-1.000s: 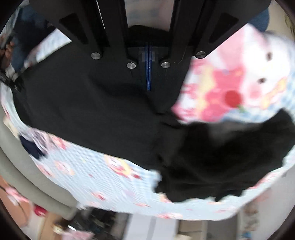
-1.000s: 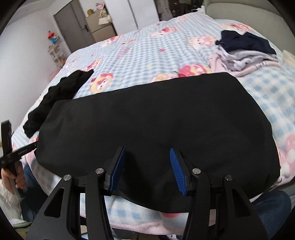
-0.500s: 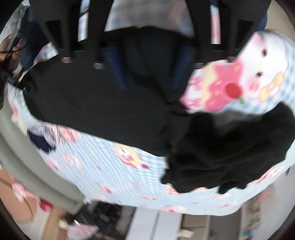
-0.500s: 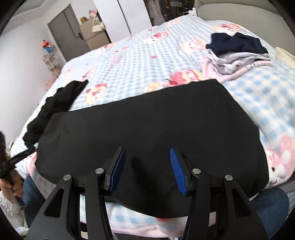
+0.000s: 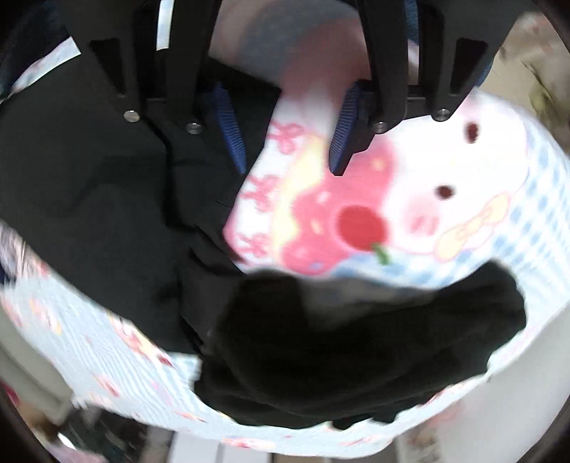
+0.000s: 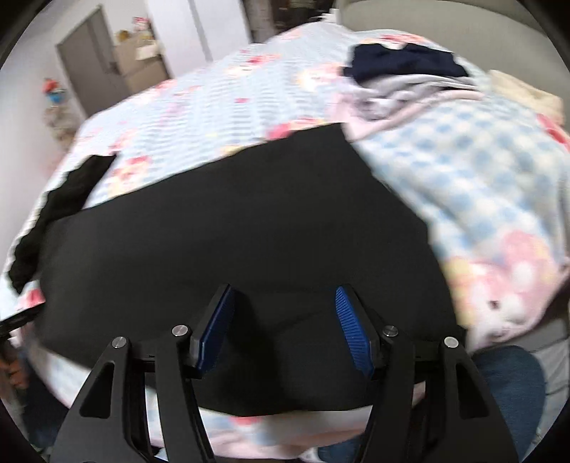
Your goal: Fold clothes
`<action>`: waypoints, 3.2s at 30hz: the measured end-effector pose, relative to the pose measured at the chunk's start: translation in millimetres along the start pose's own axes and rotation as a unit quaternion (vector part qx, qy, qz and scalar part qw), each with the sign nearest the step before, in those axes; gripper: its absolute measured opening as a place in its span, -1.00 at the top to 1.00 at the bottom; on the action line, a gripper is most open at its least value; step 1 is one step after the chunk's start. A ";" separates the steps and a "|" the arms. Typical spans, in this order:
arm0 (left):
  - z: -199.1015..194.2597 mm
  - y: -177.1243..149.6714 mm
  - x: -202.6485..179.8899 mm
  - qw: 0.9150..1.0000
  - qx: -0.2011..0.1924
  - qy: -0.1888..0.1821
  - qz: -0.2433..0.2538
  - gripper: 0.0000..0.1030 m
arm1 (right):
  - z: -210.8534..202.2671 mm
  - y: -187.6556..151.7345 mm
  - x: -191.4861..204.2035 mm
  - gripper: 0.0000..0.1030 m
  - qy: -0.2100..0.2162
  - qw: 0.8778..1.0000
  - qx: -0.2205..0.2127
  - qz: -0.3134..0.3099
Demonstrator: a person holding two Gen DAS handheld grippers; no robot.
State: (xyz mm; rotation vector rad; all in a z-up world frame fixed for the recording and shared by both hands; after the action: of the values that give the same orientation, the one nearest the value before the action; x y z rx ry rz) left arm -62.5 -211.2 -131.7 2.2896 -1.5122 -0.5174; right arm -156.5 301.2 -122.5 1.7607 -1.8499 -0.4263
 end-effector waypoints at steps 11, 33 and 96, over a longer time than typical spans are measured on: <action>-26.8 -12.2 -155.7 0.963 -0.060 -0.202 0.168 -0.29 | 1.9 16.5 56.8 -0.28 0.066 0.996 -0.021 -0.064; 52.2 43.7 -152.6 0.984 0.002 -0.108 0.143 -0.30 | 65.2 61.6 81.9 -0.27 0.013 0.995 0.008 -0.101; -65.4 -96.9 -159.7 0.959 -0.052 -0.266 0.088 -0.42 | -7.3 -59.2 -18.8 -0.27 0.011 0.995 -0.001 0.104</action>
State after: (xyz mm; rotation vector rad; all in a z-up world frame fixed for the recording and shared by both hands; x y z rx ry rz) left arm -12.0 -21.9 -103.2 2.0000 -1.8475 -1.2008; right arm -104.2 315.2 -153.8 1.5448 -1.9906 -0.3280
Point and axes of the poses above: each gripper's, at about its wrist camera, not at the fingertips, and z roughly the way its jaws point, x to its left, y to its top, the point moved 5 cm from there along z, roughly the way its jaws point
